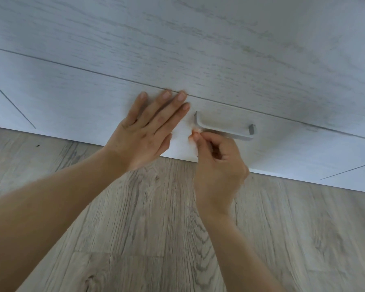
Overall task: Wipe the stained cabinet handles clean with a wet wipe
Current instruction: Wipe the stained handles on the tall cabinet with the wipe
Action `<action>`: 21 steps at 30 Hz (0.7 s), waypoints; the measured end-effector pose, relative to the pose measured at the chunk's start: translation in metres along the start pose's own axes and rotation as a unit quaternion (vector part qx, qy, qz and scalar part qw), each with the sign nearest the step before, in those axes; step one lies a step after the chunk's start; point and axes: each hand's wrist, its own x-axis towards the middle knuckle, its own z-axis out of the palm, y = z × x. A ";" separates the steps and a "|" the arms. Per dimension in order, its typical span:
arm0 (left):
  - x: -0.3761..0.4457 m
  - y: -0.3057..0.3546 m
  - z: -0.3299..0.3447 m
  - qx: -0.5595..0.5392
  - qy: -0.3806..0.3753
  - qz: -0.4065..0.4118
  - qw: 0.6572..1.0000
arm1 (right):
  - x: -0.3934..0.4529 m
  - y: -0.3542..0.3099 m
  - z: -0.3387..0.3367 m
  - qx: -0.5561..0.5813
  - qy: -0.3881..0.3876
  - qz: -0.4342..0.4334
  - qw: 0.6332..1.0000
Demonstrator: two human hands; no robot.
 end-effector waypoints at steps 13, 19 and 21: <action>-0.001 0.001 0.002 0.003 0.003 -0.002 1.000 | 0.002 0.000 -0.001 0.008 0.028 0.015 0.999; -0.002 -0.017 0.001 0.024 0.008 0.049 0.998 | 0.000 -0.008 0.015 0.003 0.006 -0.023 1.000; -0.004 -0.016 0.002 0.026 0.010 0.051 0.998 | -0.001 -0.011 0.023 -0.006 0.013 -0.030 0.999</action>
